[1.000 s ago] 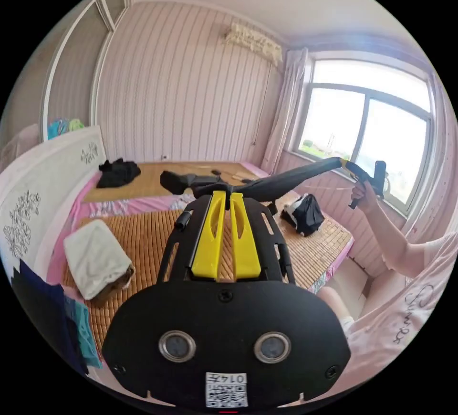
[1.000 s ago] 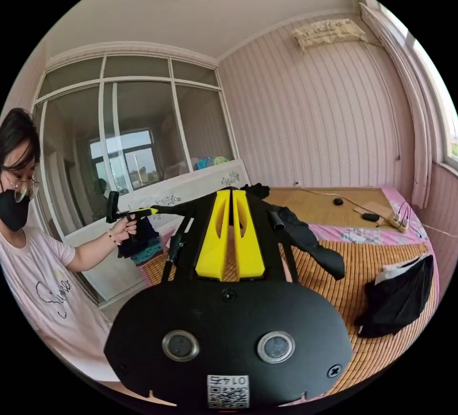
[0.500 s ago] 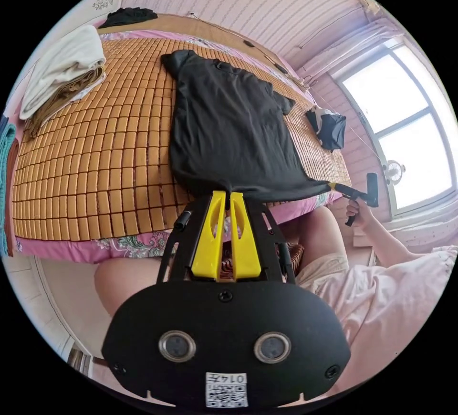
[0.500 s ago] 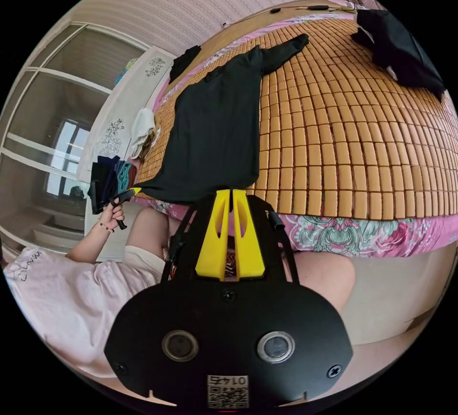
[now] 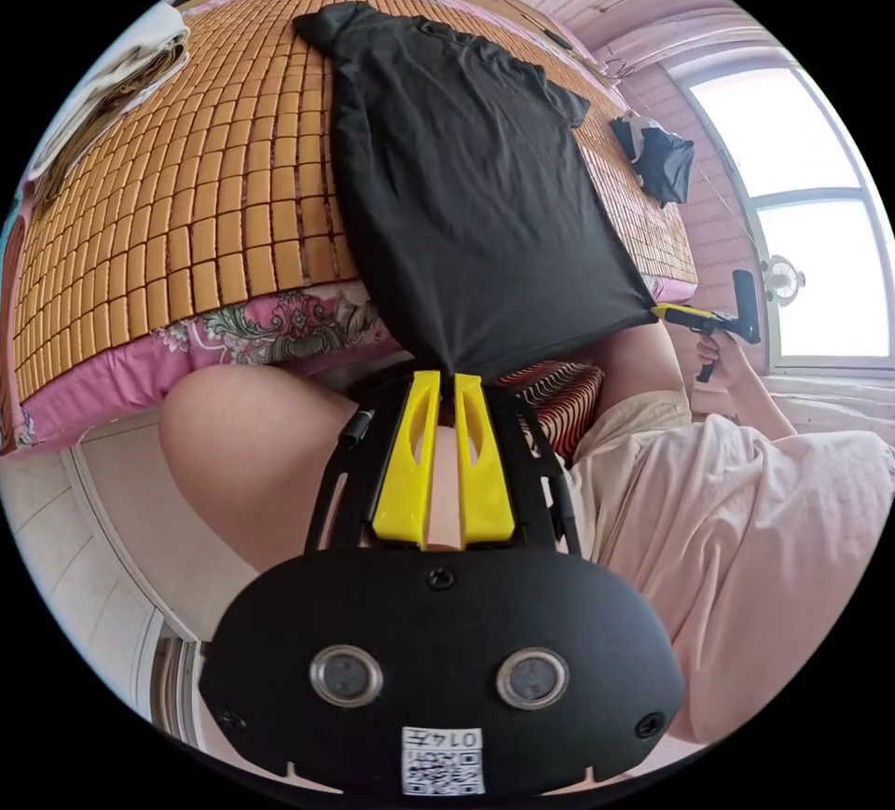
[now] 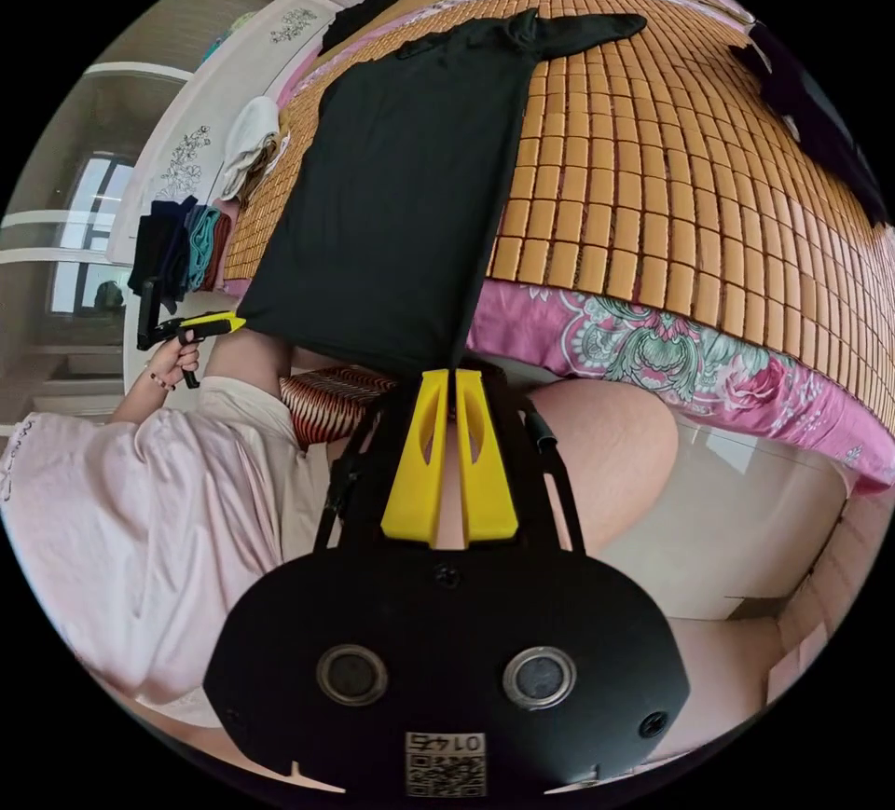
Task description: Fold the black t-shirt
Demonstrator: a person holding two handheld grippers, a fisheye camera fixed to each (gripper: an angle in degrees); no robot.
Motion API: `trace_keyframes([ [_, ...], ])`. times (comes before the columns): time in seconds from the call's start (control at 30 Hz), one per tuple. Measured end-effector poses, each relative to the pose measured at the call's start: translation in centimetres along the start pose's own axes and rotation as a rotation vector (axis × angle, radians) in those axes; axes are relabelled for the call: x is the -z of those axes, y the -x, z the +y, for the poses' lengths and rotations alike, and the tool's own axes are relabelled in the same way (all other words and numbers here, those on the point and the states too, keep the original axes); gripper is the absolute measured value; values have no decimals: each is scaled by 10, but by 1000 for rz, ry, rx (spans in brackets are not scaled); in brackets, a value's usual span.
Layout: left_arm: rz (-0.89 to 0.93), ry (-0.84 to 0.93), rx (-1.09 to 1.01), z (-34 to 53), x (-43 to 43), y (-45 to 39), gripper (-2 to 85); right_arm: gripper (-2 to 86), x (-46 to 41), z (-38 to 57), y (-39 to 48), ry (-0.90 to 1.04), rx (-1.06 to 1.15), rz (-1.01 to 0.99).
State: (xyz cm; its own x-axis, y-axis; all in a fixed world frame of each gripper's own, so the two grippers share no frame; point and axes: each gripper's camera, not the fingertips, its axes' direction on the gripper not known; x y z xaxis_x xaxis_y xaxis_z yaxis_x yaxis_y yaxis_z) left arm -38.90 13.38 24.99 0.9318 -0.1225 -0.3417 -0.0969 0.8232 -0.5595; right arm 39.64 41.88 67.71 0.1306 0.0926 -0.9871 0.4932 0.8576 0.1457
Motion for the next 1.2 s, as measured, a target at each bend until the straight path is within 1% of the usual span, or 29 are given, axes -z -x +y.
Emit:
trace_keyframes([
  [0.07,-25,8,-1,-3,6,0,60,11,-6,-10,8,22,-4,40],
  [0.2,-72,-7,-1,-12,15,3,67,22,-15,-26,18,53,-32,84],
  [0.3,-98,-4,11,-28,14,9,69,50,-24,-39,25,64,-53,139],
  [0.43,-146,36,-3,-61,-1,11,74,68,-38,-58,35,50,-76,170],
  [0.57,-198,82,-28,-97,-20,4,80,82,-65,-83,43,117,-87,235],
  [0.63,-207,106,-30,-110,-29,-1,76,70,-74,-90,47,127,-88,253],
  [0.7,-298,145,-38,-117,-33,-4,44,49,-82,-96,50,130,-94,263],
  [0.77,-298,152,-73,-118,-31,-6,12,15,-92,-99,52,147,-103,268],
  [0.83,-298,169,-68,-116,-29,-4,0,6,-94,-97,52,150,-105,264],
  [1.0,-315,157,-77,-109,-24,-2,-8,0,-94,-85,53,150,-105,251],
  [1.2,-267,149,-34,-104,-23,4,-1,-3,-97,-72,54,142,-120,221],
])
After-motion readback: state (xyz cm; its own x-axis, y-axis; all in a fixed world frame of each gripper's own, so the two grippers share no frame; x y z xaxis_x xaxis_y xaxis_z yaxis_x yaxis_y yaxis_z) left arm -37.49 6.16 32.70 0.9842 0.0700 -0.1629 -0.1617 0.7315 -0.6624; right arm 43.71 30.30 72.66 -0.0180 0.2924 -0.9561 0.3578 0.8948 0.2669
